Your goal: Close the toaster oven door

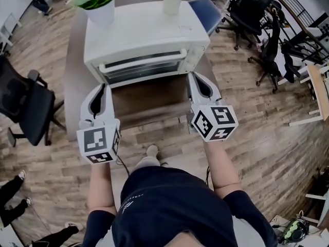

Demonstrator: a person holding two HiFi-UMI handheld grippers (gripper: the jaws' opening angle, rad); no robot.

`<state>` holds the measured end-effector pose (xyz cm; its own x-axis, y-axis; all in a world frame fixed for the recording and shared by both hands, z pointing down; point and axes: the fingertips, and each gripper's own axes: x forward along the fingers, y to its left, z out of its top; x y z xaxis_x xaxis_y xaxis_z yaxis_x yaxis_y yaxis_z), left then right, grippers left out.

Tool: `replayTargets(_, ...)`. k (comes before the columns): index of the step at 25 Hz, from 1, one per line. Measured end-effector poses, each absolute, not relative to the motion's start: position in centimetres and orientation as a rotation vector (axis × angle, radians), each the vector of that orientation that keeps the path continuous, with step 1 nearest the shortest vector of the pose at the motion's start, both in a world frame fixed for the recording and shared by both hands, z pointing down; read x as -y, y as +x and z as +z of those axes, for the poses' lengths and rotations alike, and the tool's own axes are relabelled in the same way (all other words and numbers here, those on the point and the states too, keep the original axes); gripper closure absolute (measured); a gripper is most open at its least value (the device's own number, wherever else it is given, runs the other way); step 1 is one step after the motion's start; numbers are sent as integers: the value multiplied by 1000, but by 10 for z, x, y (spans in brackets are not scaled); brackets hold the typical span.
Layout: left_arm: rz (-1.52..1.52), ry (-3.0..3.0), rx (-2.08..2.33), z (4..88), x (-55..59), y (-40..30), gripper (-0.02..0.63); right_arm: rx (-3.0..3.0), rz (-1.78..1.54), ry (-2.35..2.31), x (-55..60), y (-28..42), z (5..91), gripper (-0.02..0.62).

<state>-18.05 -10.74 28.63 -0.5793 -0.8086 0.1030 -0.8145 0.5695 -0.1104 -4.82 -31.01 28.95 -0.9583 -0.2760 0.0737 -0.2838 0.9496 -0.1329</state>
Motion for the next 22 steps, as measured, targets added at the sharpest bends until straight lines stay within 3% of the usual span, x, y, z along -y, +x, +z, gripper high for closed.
replayTargets(22,241,1493,2620,301,99,-138,606,3033,270,389,273,-16,302,594)
